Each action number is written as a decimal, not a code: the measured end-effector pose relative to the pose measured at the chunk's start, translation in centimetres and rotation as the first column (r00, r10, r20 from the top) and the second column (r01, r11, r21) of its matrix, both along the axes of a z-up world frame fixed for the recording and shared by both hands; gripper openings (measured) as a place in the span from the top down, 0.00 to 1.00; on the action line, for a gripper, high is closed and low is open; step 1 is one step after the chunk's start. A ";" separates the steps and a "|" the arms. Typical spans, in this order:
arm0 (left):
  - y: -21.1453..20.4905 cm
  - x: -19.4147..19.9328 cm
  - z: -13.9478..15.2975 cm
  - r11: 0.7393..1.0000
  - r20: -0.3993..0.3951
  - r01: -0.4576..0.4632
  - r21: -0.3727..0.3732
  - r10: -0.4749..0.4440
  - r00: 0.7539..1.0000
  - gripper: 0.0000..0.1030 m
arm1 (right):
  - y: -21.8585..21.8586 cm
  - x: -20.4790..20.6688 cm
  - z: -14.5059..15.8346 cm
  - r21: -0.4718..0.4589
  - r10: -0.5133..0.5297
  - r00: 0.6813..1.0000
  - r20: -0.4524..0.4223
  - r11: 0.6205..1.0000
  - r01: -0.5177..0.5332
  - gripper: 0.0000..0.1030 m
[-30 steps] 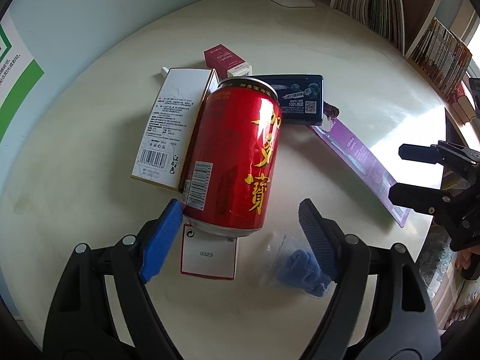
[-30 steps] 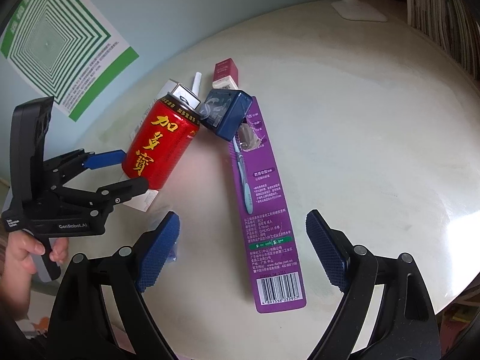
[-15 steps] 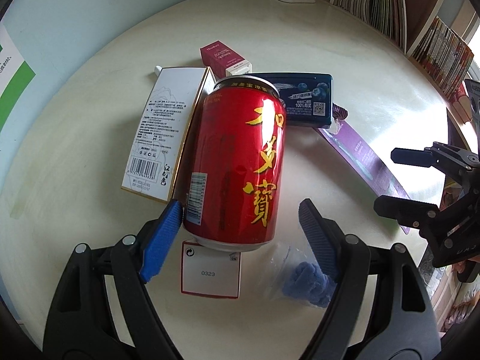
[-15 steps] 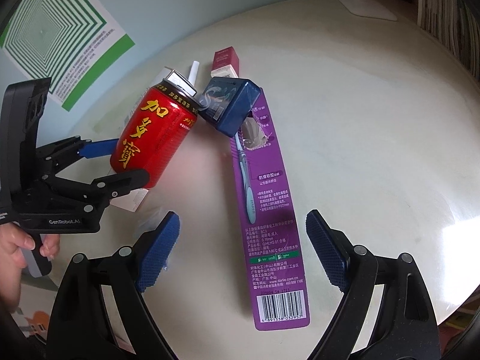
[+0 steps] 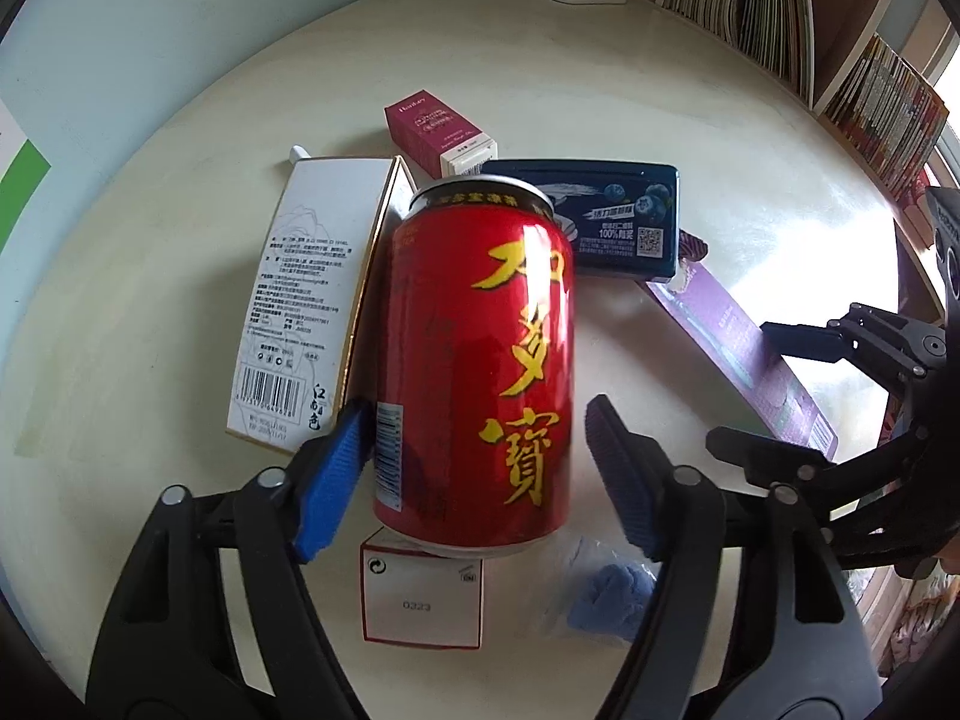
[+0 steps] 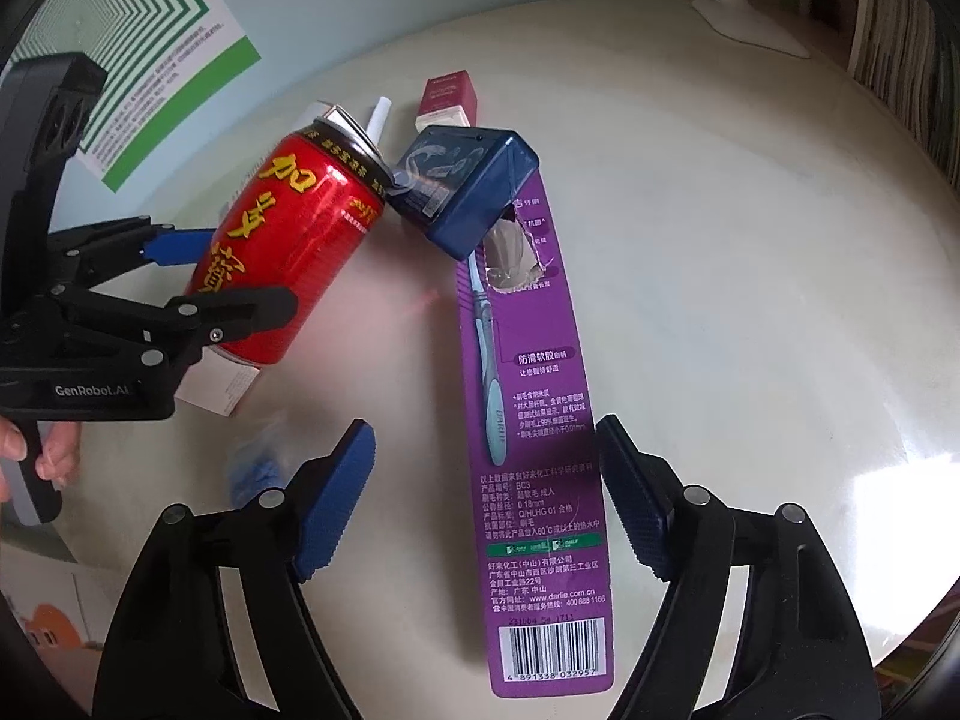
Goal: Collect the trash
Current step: 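Grasp the red can with the left tool while the right tool grasps the purple toothbrush package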
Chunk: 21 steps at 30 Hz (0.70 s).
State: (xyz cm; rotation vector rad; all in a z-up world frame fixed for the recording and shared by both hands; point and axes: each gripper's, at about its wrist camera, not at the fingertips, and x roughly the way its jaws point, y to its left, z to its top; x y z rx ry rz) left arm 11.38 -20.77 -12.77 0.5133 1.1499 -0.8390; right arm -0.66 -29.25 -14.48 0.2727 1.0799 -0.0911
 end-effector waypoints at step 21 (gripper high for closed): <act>1.9 -1.1 2.4 0.998 0.034 -0.010 -0.059 0.012 0.999 0.38 | -2.9 -2.6 3.0 -0.041 -0.083 0.995 0.063 0.995 0.086 0.60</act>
